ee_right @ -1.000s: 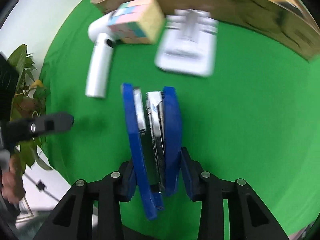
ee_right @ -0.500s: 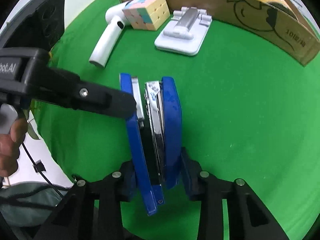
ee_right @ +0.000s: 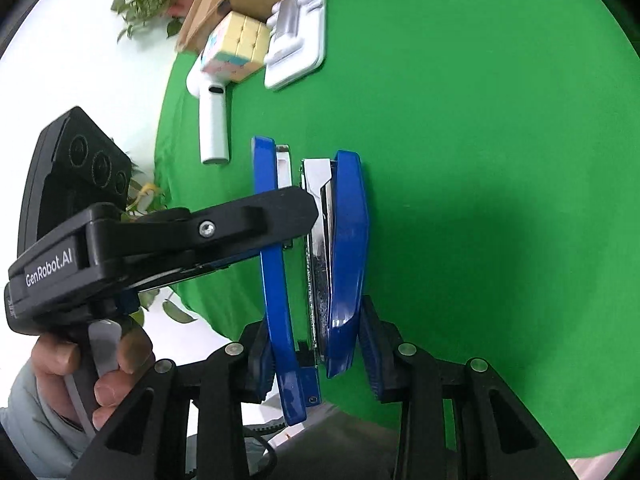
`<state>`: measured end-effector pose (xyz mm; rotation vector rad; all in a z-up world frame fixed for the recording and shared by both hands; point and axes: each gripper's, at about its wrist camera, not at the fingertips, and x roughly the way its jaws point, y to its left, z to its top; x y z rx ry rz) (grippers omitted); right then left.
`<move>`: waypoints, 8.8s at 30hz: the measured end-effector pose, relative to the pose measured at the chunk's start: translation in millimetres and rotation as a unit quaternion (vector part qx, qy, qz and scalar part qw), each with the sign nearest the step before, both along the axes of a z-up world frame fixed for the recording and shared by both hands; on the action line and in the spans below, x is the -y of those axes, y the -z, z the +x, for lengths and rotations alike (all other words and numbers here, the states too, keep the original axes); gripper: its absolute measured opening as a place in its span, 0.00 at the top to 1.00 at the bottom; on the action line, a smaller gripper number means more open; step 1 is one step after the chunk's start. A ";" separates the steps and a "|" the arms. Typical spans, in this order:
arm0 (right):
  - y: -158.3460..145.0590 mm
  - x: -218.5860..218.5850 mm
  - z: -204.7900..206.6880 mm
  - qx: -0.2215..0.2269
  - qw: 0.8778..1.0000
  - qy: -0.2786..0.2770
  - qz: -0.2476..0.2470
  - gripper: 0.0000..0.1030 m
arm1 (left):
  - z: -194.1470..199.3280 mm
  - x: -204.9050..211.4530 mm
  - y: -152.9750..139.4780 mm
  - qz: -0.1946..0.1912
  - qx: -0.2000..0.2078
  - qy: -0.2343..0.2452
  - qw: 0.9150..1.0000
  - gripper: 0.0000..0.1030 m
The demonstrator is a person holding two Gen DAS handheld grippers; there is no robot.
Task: Organize rigid objects
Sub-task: 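Lift the blue stapler with both grippers and carry it over the tray, then lower the stapler upright into the tray beside the board-game box and open both grippers, then move both grippers toward the white phone stand, then close both grippers on the white phone stand, then lift the phone stand with both grippers and lower it into the tray, then open both grippers and move them toward the white hair dryer, then close both grippers on the hair dryer handle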
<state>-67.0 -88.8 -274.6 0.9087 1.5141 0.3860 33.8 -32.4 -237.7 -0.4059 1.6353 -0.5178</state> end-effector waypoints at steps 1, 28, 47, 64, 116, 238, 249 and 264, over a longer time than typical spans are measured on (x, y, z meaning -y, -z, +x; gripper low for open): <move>-4.2 4.9 -2.0 0.004 1.000 0.003 -0.002 0.67 | -1.1 6.8 -6.0 0.001 0.009 0.008 1.000 0.43; -149.0 26.1 202.3 0.142 0.986 0.041 -0.071 0.67 | 195.8 2.4 -146.8 -0.026 0.161 0.033 0.986 0.44; -45.0 20.7 342.2 0.028 0.984 0.089 -0.152 0.64 | 321.7 30.0 -48.7 -0.076 0.063 0.076 0.992 0.44; -133.0 34.7 270.1 0.102 0.953 0.078 -0.275 0.86 | 243.3 -44.3 -132.7 -0.008 0.229 0.047 0.972 0.97; -43.0 -40.0 199.6 0.056 0.965 -0.020 -0.257 0.01 | 158.4 -123.6 -83.2 0.102 0.209 -0.044 0.972 0.05; -40.9 -102.1 221.4 0.054 0.972 -0.041 -0.224 0.01 | 177.3 -202.9 -47.8 0.031 0.147 -0.074 0.986 0.01; 16.5 -161.3 203.8 0.093 0.970 -0.113 -0.196 0.15 | 163.9 -184.0 4.7 -0.005 0.074 -0.030 0.997 0.09; 51.9 -167.2 179.3 0.127 0.979 -0.097 -0.123 0.72 | 148.6 -145.6 25.4 -0.008 0.057 0.025 0.998 0.73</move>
